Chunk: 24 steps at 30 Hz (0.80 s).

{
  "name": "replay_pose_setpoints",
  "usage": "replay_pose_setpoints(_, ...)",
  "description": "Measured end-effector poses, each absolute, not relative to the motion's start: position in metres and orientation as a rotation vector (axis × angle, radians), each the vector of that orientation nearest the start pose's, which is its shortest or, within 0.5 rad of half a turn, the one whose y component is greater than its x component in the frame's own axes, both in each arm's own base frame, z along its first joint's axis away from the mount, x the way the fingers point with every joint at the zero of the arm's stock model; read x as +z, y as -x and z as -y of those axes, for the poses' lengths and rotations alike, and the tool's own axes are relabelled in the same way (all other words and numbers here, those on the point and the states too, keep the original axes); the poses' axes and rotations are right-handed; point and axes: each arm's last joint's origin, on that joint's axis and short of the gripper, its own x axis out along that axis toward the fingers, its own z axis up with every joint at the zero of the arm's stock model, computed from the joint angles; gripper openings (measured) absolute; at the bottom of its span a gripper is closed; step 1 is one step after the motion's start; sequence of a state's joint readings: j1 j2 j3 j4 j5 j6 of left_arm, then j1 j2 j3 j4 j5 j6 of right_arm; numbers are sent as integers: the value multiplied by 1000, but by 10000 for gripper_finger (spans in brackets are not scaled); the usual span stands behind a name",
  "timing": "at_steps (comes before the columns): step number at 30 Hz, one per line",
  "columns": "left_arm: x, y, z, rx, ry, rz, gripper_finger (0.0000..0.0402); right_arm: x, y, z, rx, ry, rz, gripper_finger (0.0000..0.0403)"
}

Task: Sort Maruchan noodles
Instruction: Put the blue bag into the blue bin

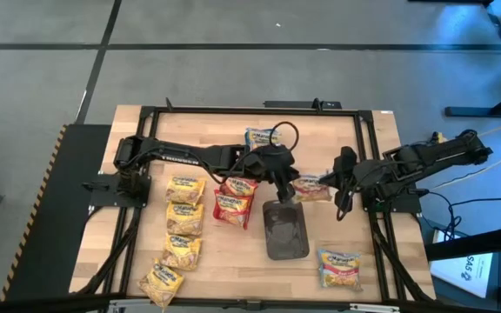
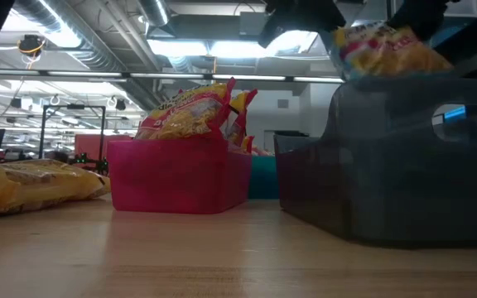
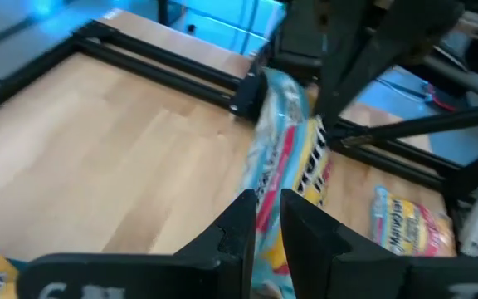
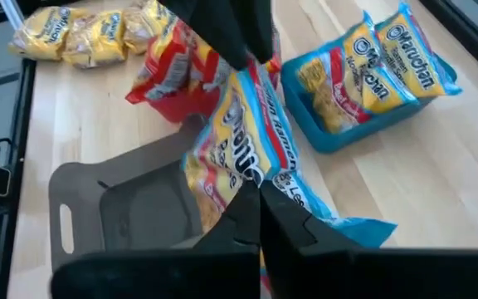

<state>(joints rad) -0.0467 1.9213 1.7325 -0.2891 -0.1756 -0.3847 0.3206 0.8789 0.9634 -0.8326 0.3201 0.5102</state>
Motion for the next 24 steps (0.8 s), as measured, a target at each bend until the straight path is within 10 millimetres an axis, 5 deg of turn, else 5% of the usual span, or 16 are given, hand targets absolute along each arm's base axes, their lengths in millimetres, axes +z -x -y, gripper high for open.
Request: replay_pose_setpoints(24, 316, -447, 10, 86, 340, -509, 53, 324, -157, -44, -133, -270, -679, 0)
